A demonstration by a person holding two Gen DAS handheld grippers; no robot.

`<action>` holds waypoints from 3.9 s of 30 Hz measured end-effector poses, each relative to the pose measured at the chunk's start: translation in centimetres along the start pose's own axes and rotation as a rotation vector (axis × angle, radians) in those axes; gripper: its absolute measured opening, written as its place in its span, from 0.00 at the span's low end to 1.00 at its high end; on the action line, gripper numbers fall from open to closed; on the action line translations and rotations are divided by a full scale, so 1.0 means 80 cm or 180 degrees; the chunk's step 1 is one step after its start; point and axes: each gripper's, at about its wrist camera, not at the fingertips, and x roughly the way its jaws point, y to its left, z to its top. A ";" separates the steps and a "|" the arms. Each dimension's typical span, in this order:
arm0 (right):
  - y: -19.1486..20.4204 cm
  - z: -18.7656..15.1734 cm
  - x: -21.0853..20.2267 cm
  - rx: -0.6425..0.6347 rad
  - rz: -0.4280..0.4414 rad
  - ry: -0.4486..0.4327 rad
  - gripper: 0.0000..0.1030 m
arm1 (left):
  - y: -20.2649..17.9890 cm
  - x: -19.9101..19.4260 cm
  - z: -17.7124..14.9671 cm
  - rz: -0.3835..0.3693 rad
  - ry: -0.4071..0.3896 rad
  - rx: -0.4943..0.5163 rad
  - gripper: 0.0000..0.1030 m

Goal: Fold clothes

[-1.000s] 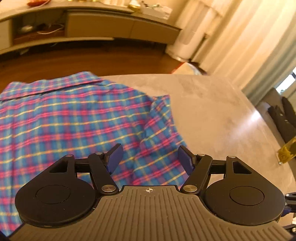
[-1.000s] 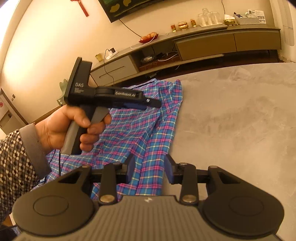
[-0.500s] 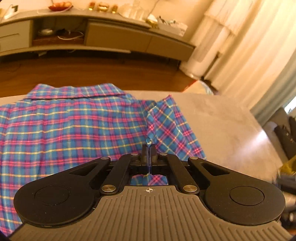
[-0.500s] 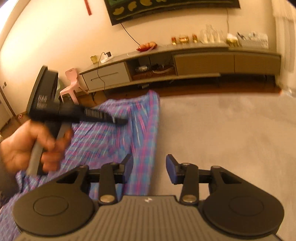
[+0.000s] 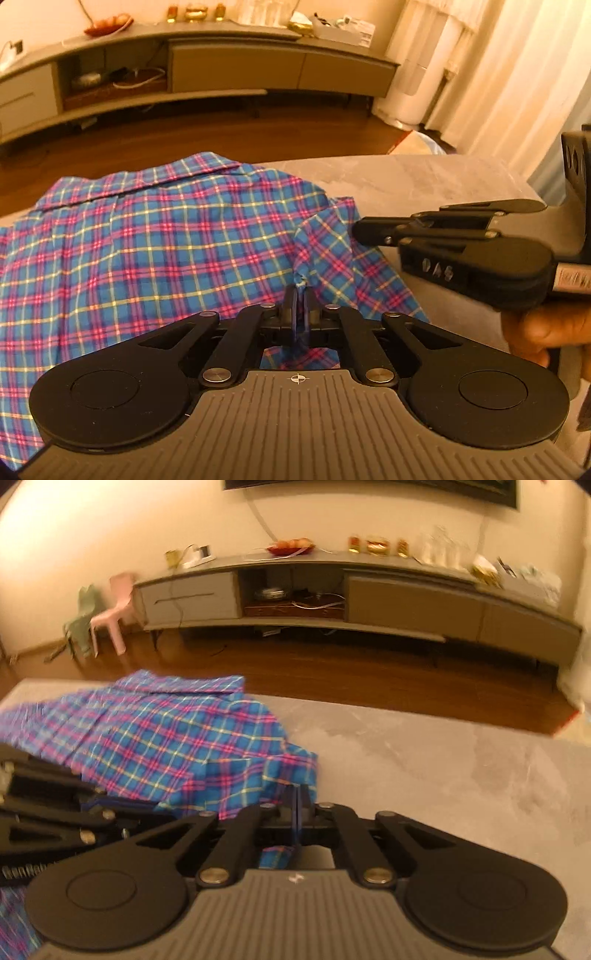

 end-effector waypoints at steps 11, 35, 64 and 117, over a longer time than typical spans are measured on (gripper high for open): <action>0.022 -0.081 -0.085 -0.0017 0.0464 0.0184 0.11 | -0.003 -0.069 -0.084 -0.0103 0.0084 0.0084 0.07; 0.187 -0.300 -0.390 -0.1028 0.0449 0.0170 0.39 | -0.014 -0.223 -0.179 -0.0020 -0.0064 -0.0217 0.23; 0.113 -0.287 -0.360 0.0354 0.0986 0.0077 0.49 | -0.085 -0.333 -0.338 -0.0177 0.0209 -0.0108 0.06; 0.201 -0.313 -0.370 -0.0267 -0.0128 0.0092 0.38 | -0.049 -0.352 -0.356 0.0069 -0.0299 -0.0509 0.36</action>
